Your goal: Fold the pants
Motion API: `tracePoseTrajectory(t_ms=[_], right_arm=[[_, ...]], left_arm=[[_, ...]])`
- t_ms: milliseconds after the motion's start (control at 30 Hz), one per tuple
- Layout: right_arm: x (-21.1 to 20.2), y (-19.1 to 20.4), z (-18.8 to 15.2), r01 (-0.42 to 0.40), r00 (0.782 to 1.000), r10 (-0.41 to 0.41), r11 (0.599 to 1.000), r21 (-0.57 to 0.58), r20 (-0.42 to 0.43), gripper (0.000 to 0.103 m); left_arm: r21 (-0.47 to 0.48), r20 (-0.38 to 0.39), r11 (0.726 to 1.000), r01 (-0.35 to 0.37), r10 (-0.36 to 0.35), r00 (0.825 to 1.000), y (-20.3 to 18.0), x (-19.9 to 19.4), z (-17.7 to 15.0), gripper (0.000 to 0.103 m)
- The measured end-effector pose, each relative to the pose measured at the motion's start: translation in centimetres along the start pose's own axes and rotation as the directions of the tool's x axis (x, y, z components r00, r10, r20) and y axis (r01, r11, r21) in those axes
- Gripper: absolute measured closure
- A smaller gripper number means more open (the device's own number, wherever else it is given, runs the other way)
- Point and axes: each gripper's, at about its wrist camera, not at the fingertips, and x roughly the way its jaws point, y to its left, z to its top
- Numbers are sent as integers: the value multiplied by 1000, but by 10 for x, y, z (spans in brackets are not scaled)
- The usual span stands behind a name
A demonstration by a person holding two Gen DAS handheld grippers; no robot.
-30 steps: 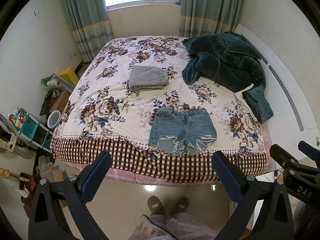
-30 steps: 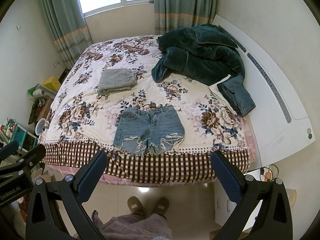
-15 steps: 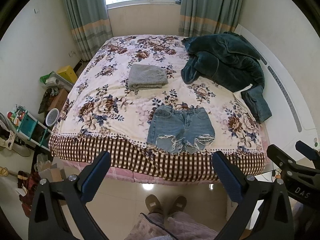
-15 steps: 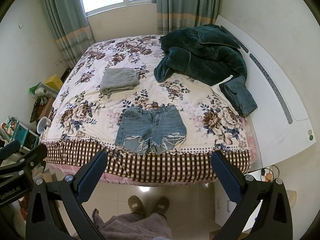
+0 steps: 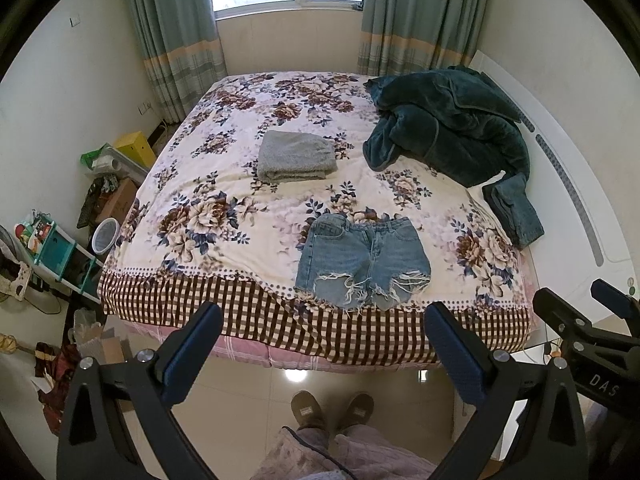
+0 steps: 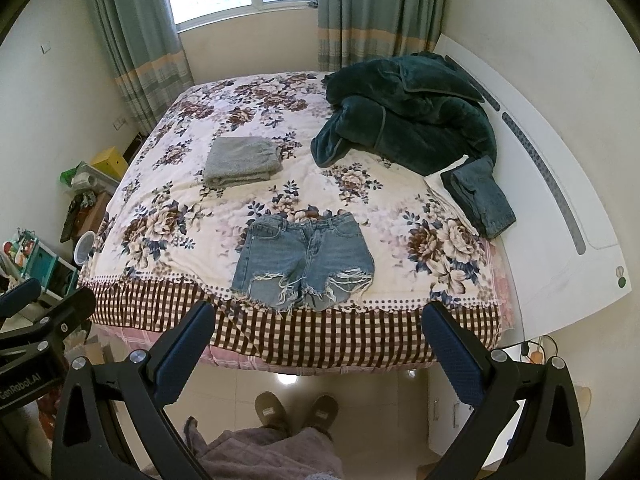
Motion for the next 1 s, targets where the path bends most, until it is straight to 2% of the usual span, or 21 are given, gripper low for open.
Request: tracePoseTrajectory(t_ms=[533,700,833,900,1000], right_arm=[[3,1,1,9,1000,-9,1000,-3,-5,0],[17,-15,0,22,1000,-22,999,29,-9,0],[81,3,-8,60,998,-60,996,72,2,0],[117,-5,-4,82,997,-83,993,82,5,0],[188,-9,17,95,994,-90,991,96,-55,0]], left_arm=[[2,-1,1000,10,-10,1000,-2,5,0,0],[27,59,998,-65,63,996,-4,43,10,0],[47,107,989,-137,132,986,-7,95,22,0],[48,90,989,-141,136,987,-8,129,32,0],[48,38,989,-141,139,990,-25,184,43,0]])
